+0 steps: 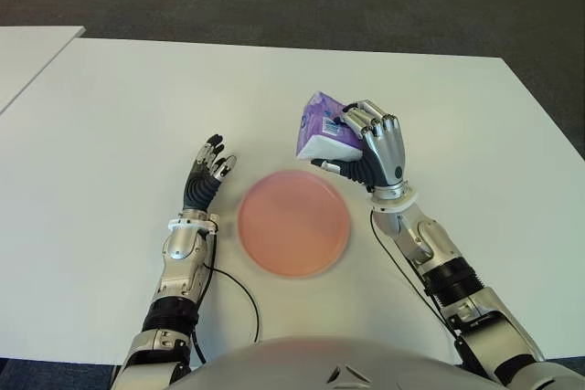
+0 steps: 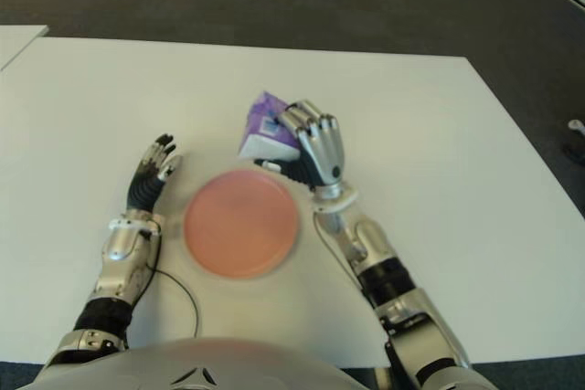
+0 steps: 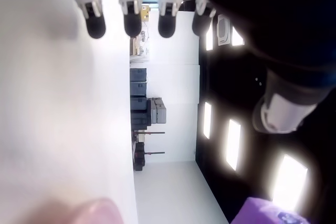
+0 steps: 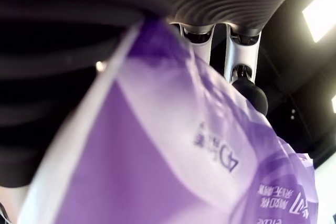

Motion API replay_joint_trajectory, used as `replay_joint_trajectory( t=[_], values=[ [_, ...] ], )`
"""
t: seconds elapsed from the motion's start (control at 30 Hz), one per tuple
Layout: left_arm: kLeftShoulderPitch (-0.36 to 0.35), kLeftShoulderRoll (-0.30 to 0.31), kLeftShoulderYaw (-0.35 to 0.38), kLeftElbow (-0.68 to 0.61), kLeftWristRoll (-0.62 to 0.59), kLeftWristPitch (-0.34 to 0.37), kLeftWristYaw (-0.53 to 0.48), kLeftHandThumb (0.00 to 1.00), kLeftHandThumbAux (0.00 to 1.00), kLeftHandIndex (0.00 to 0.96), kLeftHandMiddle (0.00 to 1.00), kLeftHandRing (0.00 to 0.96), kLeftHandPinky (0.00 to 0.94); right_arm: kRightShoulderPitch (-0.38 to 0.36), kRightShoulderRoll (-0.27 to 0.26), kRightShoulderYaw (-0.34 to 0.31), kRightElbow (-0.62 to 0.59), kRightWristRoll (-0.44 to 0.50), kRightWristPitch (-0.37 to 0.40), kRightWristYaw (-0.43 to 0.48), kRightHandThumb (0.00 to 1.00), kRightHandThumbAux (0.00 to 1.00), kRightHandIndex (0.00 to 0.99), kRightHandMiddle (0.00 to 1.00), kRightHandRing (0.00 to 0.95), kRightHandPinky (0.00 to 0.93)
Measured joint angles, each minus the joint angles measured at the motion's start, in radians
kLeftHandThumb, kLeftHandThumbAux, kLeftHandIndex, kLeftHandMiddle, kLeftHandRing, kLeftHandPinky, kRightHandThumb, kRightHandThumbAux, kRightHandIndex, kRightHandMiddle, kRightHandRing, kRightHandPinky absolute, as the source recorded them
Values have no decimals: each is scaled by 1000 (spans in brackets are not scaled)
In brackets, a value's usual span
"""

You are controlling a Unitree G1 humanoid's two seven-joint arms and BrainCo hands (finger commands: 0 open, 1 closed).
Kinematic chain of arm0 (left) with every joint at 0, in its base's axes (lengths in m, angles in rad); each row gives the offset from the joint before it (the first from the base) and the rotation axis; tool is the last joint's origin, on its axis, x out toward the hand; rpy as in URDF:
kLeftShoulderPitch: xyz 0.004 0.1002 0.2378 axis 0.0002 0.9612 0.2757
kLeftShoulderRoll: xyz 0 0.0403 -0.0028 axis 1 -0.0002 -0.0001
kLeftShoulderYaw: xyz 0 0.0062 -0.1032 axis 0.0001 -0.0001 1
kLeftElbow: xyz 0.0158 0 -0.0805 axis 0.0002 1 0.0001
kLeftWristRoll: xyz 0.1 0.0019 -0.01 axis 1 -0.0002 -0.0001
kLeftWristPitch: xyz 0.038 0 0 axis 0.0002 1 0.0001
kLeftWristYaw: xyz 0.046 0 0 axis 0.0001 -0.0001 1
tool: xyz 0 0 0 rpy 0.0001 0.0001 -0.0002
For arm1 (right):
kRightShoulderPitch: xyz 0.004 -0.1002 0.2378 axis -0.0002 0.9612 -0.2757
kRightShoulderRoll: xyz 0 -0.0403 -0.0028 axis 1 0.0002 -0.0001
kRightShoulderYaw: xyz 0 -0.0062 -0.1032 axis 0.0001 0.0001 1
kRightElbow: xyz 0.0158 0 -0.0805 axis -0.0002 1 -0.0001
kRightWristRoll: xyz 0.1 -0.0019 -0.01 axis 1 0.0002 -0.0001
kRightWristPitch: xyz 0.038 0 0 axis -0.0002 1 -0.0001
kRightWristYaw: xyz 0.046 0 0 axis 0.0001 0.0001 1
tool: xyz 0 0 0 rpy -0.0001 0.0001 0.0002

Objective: Put the tissue paper into the plate.

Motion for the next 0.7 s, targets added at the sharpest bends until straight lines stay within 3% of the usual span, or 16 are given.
replay_joint_trajectory(
  t=[0.2,0.5,0.7],
  values=[
    [2,0,-2,-5,3,0,0,0,542,0,0,0,0,16,42,53,-55,-13,-35,13,744,708,442,859,864,860],
    [6,-1,-4,-12,2,0,0,0,540,0,0,0,0,85,7,99,-125,92,-167,241,745,710,441,853,851,854],
    [12,-2,-5,-14,4,-1,0,0,537,0,0,0,0,100,-6,122,-110,98,-212,342,747,710,441,844,846,849]
  ],
)
